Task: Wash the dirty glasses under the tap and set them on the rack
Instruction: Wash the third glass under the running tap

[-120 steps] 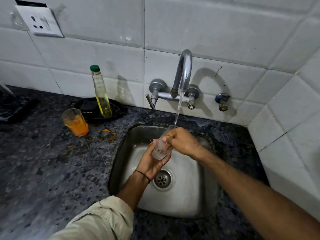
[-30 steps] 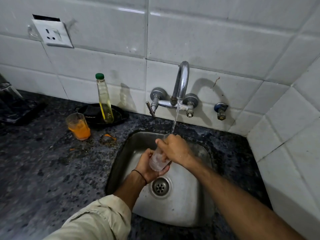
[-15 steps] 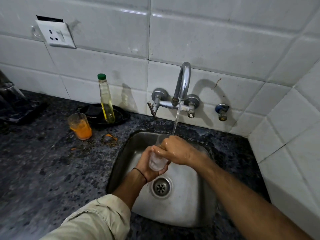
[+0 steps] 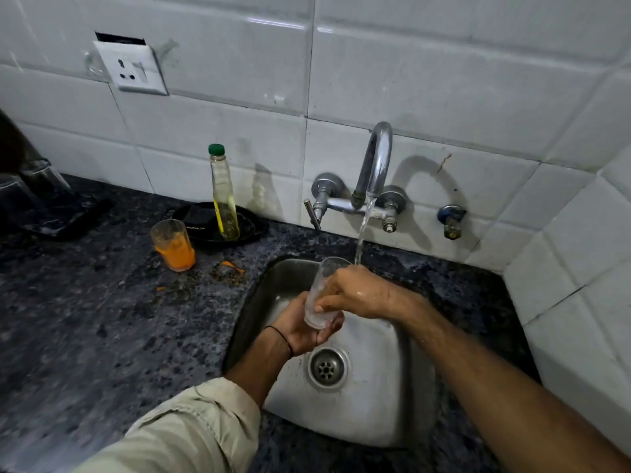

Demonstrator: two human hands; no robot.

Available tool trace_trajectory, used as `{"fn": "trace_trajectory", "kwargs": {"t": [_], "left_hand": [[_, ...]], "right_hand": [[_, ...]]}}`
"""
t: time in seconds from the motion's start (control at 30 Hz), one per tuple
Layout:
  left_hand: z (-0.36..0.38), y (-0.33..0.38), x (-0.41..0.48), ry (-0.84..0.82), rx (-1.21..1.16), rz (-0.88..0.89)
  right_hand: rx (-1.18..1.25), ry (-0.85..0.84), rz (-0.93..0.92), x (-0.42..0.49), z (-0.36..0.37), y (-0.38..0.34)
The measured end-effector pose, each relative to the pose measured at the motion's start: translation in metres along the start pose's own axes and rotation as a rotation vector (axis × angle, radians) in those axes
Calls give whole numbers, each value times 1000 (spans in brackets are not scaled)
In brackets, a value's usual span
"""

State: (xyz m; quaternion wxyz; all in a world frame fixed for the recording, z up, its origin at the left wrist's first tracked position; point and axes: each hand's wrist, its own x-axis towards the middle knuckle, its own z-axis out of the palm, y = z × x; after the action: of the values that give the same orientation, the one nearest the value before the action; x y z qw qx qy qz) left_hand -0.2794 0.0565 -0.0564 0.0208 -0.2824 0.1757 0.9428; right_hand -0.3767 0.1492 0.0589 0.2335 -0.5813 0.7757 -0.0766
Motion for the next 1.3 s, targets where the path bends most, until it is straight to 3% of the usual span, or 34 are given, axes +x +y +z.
{"fn": "trace_trajectory", "kwargs": {"t": [0.1, 0.23, 0.33, 0.47, 0.6, 0.67, 0.73, 0.83, 0.97, 1.03, 1.1, 1.17, 1.3], "left_hand": [[7, 2, -2, 3, 26, 64], [10, 8, 5, 210, 166, 407], [17, 19, 2, 339, 445, 684], [32, 34, -12, 301, 943, 1118], [46, 33, -25, 228, 1504, 1303], [48, 27, -29, 224, 1652, 1325], [40, 24, -30, 261, 1669, 1265], [13, 25, -32, 259, 1469, 1015], [-8, 12, -38, 273, 1102, 503], [-14, 6, -38, 261, 873, 172], [-19, 4, -35, 175, 715, -10], [-14, 0, -30, 142, 618, 14], [14, -17, -19, 269, 713, 236]], "right_hand": [[7, -65, -11, -2, 1, 8], [853, 129, 145, -9, 17, 12], [1363, 353, 409, -4, 38, 14], [1776, 421, 545, 1, 56, 8], [2104, 402, 680, 12, 79, 2], [2189, 376, 683, 15, 84, 0], [2154, 356, 694, 19, 88, 5], [1955, 323, 696, 22, 89, 15], [1346, 430, 550, 22, 80, 15], [1132, 361, 386, 22, 72, 14], [991, 290, 272, 21, 65, 16], [980, 351, 254, 25, 62, 20], [1117, 755, 446, 39, 73, 21]]}}
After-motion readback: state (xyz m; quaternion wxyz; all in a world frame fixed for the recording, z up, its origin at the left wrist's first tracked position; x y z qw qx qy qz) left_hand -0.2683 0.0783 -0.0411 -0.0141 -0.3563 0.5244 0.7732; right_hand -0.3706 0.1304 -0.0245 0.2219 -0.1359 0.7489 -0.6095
